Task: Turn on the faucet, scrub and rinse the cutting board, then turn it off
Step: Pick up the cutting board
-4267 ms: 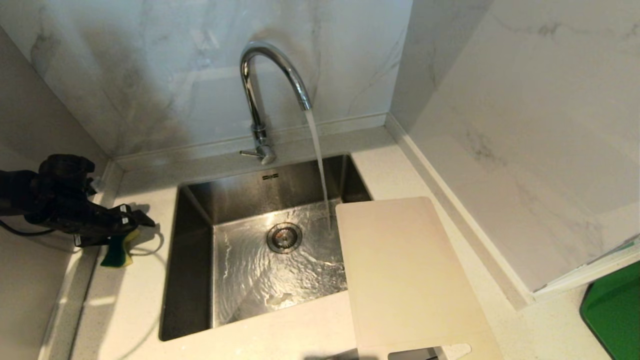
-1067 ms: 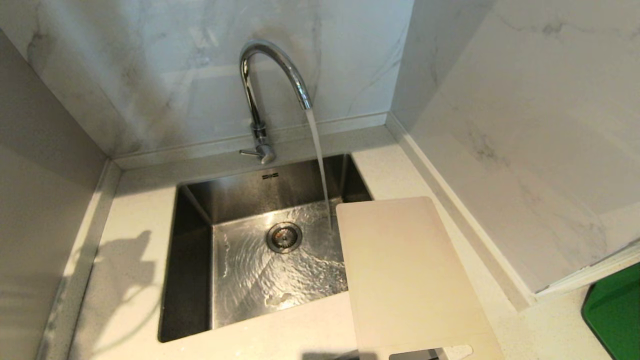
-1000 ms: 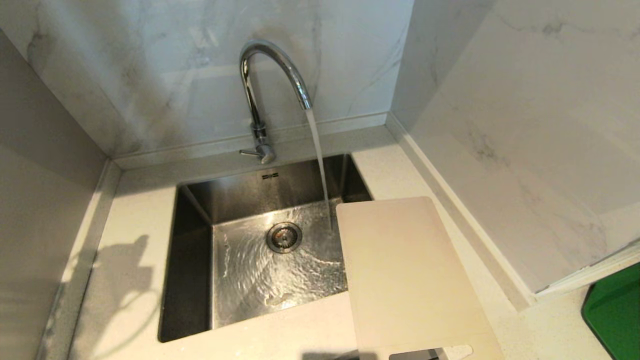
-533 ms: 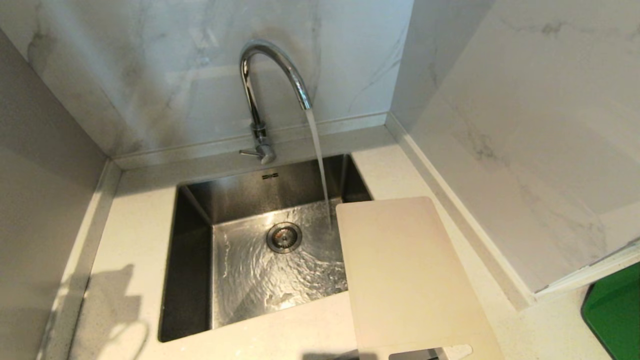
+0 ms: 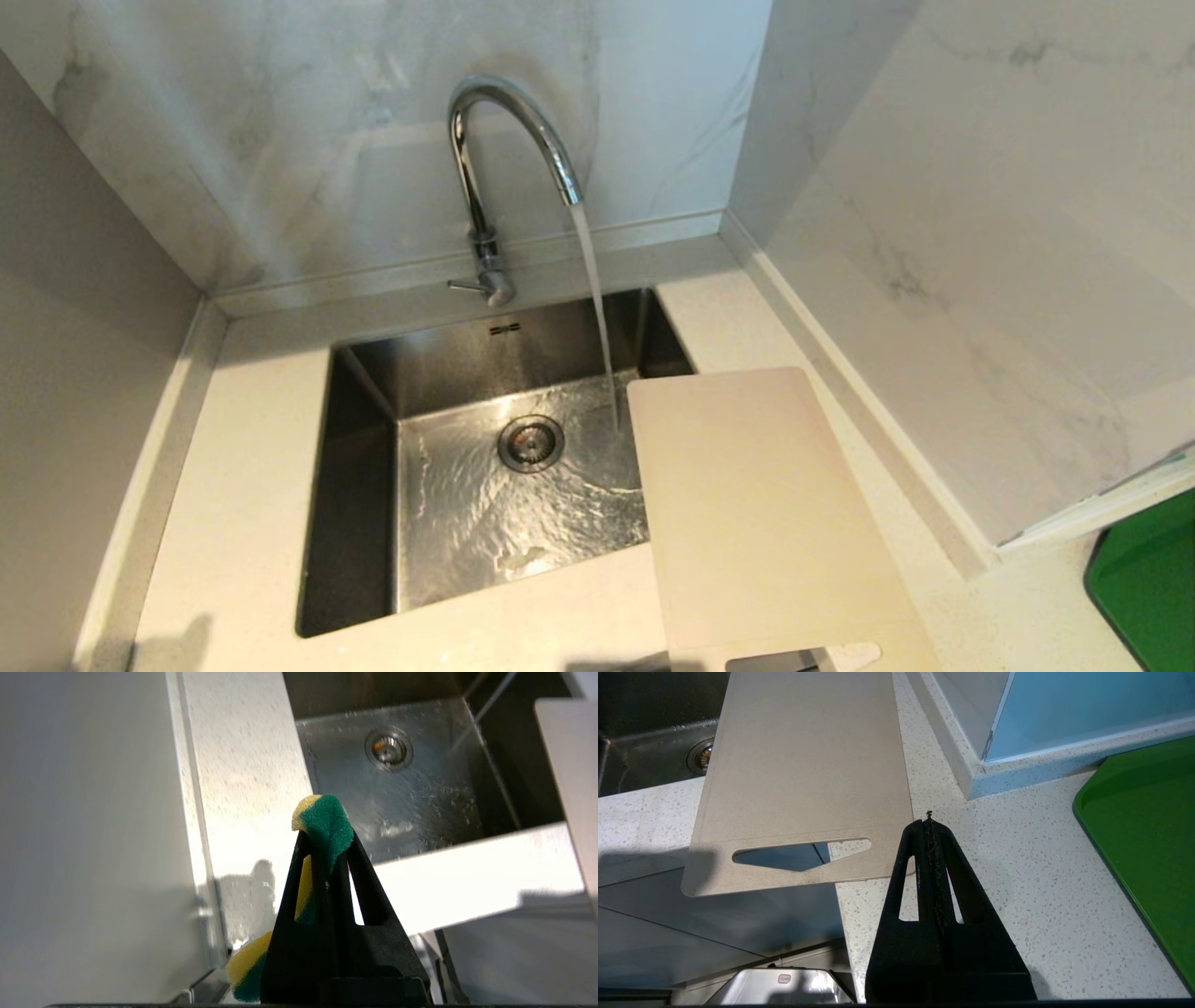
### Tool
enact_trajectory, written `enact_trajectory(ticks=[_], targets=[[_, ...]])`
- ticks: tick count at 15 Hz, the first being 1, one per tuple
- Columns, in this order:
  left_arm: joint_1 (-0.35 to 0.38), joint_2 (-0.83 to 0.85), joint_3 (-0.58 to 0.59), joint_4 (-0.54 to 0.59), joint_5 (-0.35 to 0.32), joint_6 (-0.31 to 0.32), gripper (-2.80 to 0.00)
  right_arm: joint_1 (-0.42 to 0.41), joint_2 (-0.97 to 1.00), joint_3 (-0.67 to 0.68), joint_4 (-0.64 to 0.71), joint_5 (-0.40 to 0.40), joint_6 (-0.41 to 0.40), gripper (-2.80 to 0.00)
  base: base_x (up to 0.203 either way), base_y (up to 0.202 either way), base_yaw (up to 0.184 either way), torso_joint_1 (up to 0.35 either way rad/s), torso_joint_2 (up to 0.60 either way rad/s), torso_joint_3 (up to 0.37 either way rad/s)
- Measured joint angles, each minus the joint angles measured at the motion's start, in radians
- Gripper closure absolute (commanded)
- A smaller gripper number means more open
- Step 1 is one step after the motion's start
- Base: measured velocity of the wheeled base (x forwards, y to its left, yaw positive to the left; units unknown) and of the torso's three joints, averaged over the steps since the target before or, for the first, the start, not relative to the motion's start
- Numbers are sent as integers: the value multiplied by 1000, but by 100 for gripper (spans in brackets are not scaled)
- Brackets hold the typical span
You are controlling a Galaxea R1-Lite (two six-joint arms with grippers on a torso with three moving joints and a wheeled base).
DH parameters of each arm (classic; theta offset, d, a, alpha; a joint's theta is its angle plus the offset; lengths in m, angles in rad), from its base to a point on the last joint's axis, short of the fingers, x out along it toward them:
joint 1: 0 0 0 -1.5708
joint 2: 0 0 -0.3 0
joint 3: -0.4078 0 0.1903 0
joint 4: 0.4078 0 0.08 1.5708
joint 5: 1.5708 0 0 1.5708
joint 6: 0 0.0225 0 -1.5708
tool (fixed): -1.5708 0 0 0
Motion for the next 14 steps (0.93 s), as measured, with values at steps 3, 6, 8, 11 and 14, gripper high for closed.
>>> enact_trajectory(ticks=[3, 6, 8, 11, 14], targets=[[-30, -87, 103, -13, 8, 4, 0, 0, 0, 0, 0, 0, 0, 0, 0, 0, 0, 0, 0, 0], [-33, -172, 220, -71, -1, 53, 0, 0, 0, 0, 0, 0, 0, 0, 0, 0, 0, 0, 0, 0], [-31, -206, 308, -146, 23, 82, 0, 0, 0, 0, 0, 0, 0, 0, 0, 0, 0, 0, 0, 0], [-31, -228, 398, -244, 21, 89, 0, 0, 0, 0, 0, 0, 0, 0, 0, 0, 0, 0, 0, 0], [-41, -236, 466, -286, 31, 91, 0, 0, 0, 0, 0, 0, 0, 0, 0, 0, 0, 0, 0, 0]])
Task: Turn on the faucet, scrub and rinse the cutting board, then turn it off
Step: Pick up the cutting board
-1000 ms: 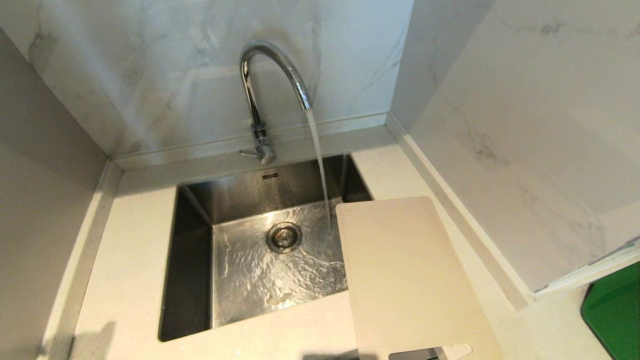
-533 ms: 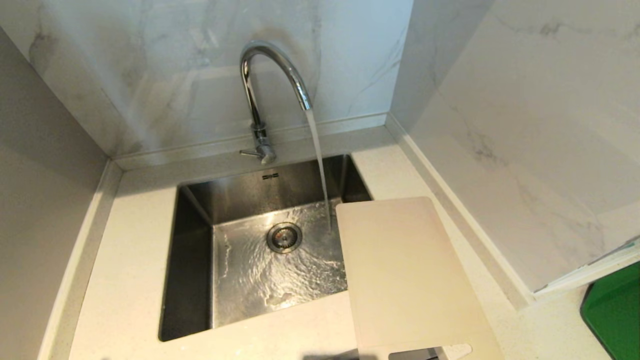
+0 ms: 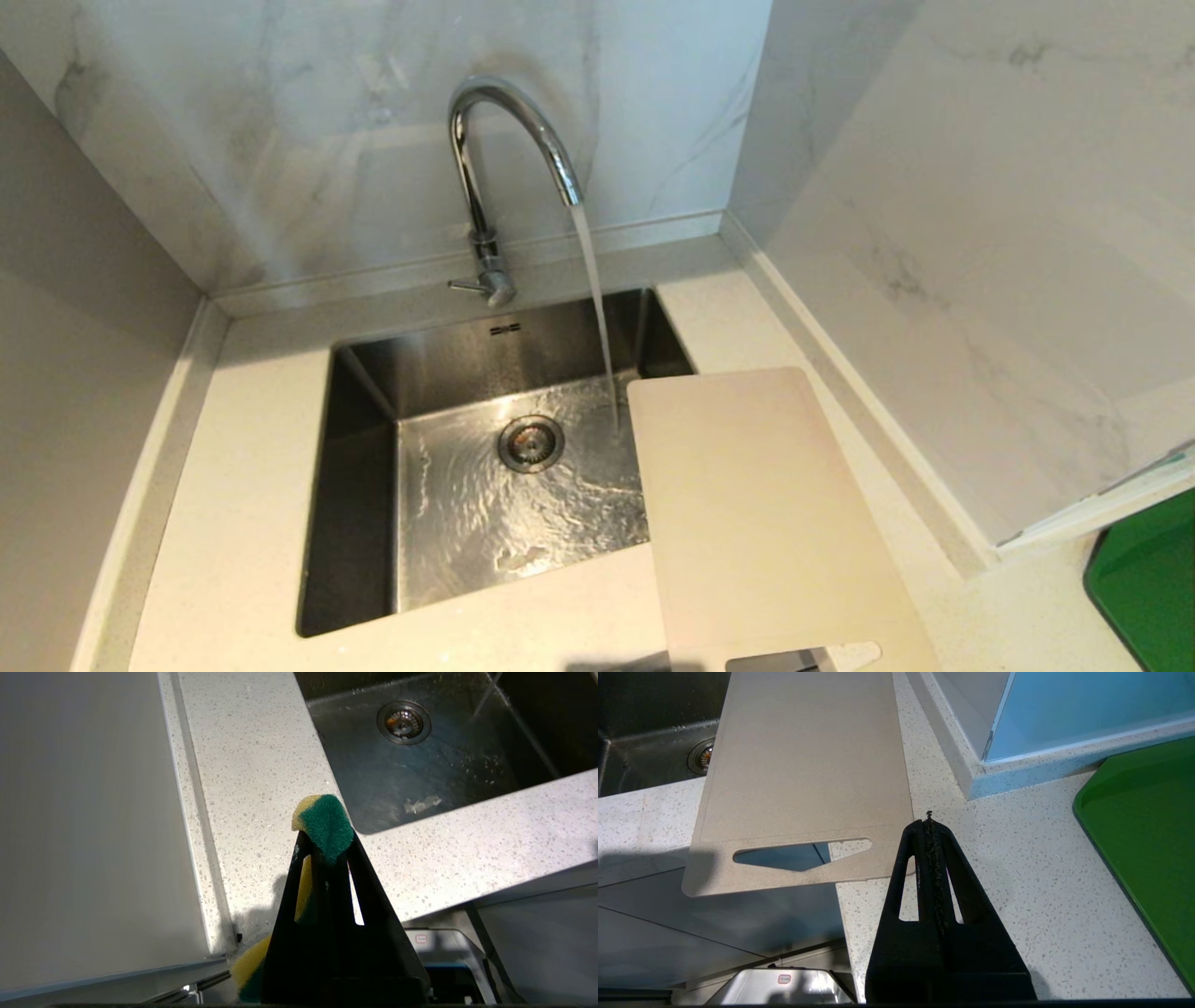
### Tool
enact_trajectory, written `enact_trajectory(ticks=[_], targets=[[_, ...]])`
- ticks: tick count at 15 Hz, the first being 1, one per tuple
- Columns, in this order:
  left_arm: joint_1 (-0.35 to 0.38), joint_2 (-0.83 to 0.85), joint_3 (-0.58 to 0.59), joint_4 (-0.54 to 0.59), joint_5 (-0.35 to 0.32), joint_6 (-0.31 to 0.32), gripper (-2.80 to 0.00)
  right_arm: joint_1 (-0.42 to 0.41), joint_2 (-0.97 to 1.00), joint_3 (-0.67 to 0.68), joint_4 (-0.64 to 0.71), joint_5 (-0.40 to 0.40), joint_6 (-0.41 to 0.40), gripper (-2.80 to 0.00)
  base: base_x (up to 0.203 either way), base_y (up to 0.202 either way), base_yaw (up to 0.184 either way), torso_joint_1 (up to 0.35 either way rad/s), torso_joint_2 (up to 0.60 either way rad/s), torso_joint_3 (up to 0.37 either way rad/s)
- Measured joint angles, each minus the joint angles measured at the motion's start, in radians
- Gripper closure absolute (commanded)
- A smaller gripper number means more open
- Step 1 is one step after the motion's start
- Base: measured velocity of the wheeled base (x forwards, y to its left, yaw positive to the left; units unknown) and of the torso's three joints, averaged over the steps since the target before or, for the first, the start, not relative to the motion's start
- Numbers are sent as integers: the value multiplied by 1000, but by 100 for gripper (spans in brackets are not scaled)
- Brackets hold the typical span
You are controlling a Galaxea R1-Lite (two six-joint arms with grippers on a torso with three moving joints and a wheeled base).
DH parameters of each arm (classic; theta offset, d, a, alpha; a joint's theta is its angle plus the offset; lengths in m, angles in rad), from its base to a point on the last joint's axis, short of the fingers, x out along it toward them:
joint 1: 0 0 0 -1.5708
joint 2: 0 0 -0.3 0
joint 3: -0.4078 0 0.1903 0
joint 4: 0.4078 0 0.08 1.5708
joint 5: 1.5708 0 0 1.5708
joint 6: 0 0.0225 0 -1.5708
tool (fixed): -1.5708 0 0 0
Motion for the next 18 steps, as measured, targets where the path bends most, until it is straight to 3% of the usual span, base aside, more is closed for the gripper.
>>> enact_trajectory(ticks=[6, 8, 11, 14, 18], targets=[[-10, -8, 122, -144, 13, 9, 0, 0, 0, 0, 0, 0, 0, 0, 0, 0, 0, 0, 0, 0], [-33, -34, 131, -124, 19, 13, 0, 0, 0, 0, 0, 0, 0, 0, 0, 0, 0, 0, 0, 0], [-66, -105, 148, -49, 39, 84, 0, 0, 0, 0, 0, 0, 0, 0, 0, 0, 0, 0, 0, 0], [-69, -209, 155, -47, 37, 108, 0, 0, 0, 0, 0, 0, 0, 0, 0, 0, 0, 0, 0, 0], [-69, -261, 157, -45, 64, 40, 0, 0, 0, 0, 0, 0, 0, 0, 0, 0, 0, 0, 0, 0]])
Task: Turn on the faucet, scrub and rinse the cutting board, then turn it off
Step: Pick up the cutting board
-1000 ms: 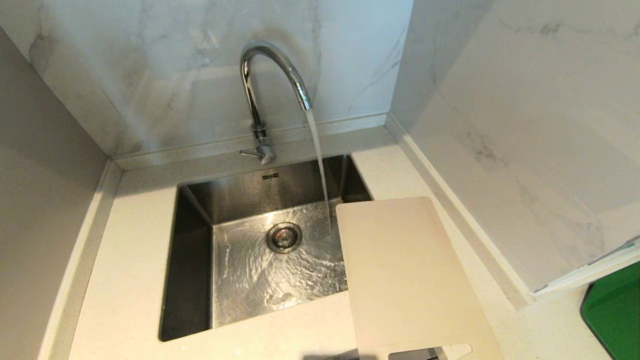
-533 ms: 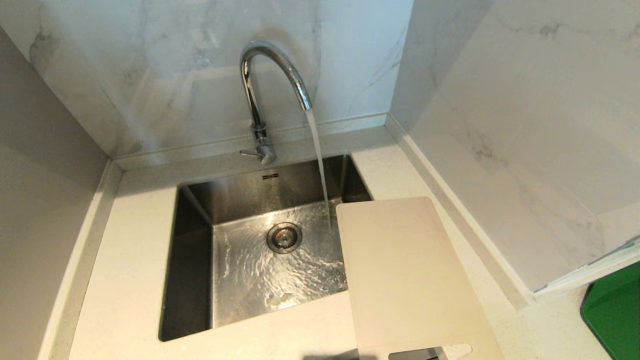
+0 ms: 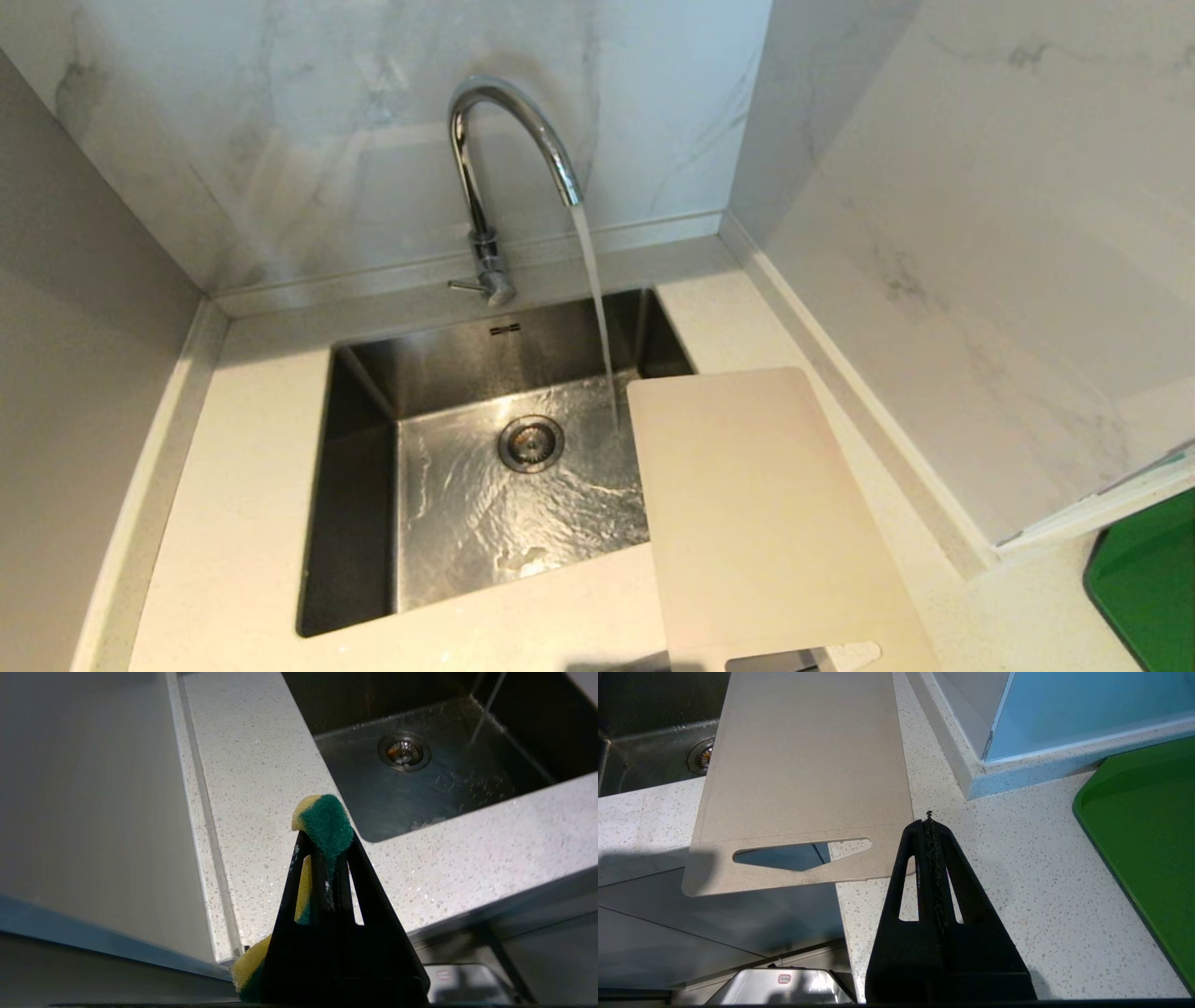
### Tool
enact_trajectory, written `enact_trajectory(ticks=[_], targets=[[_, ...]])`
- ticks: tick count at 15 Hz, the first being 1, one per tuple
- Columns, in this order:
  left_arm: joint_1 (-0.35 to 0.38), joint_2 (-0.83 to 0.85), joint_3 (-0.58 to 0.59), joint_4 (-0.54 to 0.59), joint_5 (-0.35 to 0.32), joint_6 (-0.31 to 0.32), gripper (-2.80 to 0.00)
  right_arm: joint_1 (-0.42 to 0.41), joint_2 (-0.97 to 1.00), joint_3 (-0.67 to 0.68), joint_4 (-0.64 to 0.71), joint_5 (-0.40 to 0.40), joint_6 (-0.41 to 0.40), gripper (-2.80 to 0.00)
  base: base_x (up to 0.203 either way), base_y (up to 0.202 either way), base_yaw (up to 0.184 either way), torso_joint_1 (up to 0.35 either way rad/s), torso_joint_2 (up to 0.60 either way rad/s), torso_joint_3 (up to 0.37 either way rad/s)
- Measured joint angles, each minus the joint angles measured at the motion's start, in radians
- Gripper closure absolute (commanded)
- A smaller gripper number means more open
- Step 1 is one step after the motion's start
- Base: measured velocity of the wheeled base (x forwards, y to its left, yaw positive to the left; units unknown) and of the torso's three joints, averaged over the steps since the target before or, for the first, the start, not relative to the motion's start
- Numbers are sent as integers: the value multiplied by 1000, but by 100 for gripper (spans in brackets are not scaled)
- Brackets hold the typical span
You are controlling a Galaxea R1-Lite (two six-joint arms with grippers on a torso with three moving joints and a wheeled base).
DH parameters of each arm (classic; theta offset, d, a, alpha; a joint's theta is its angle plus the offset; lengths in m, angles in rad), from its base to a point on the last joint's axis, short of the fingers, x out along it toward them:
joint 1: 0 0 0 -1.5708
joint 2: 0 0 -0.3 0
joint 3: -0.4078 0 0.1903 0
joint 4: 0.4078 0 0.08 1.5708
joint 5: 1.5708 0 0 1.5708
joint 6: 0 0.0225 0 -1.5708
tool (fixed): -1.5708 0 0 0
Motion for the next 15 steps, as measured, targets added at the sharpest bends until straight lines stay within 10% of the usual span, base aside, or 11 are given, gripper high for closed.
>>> enact_trajectory(ticks=[15], targets=[[-1, -11, 0, -4, 18, -60, 0, 0, 0, 0, 0, 0, 0, 0, 0, 0, 0, 0, 0, 0]])
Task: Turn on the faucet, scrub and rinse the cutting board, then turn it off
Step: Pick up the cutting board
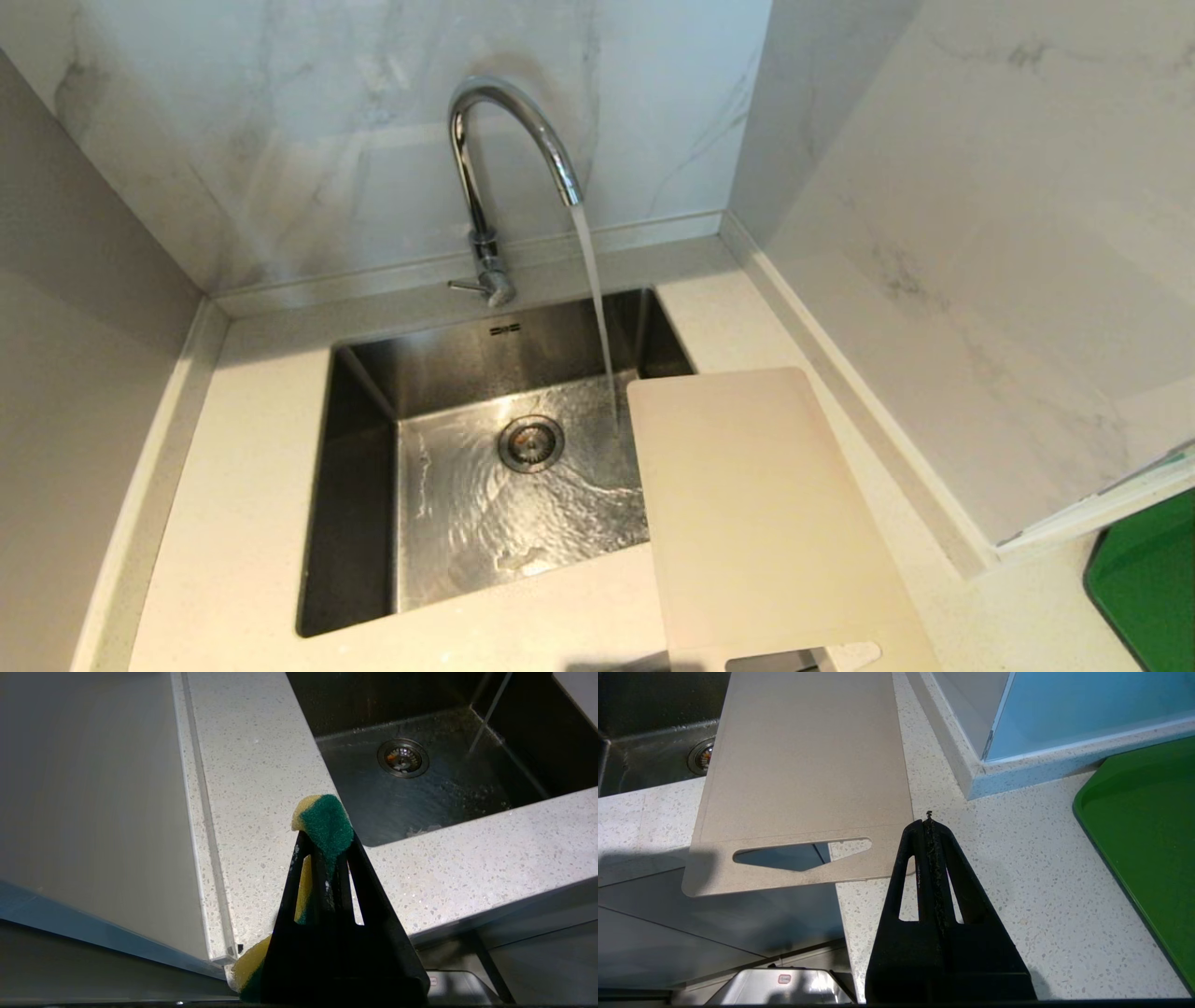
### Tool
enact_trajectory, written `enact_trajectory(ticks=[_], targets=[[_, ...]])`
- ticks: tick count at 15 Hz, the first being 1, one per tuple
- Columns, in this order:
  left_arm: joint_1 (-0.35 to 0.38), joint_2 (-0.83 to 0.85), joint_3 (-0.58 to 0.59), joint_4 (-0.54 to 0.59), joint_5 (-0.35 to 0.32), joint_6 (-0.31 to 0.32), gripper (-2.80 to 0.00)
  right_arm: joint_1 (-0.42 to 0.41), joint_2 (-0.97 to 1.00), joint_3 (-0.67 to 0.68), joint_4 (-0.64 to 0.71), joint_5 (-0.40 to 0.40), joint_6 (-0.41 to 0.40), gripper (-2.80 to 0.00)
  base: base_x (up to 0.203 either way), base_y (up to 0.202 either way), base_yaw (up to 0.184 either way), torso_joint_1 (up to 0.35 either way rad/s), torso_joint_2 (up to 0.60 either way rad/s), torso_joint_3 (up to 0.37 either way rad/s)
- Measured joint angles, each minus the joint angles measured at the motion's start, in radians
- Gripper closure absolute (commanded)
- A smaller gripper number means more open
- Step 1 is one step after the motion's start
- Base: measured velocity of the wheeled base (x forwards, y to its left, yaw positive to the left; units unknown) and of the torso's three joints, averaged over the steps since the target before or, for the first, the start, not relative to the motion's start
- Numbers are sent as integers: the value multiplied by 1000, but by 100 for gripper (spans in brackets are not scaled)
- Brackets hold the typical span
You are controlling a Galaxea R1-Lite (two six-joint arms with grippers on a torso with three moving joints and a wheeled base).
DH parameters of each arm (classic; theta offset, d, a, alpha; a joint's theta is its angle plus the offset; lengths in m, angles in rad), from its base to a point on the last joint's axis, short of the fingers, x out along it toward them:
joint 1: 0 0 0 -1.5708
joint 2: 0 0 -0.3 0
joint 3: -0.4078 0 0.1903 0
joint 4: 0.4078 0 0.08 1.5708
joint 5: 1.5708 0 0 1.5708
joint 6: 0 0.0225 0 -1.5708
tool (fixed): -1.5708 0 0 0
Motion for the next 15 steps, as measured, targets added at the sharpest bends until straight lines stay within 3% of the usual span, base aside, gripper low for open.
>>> enact_trajectory(ticks=[15], targets=[[0, 0, 0, -2, -1, 8, 0, 0, 0, 0, 0, 0, 0, 0, 0, 0, 0, 0, 0, 0]])
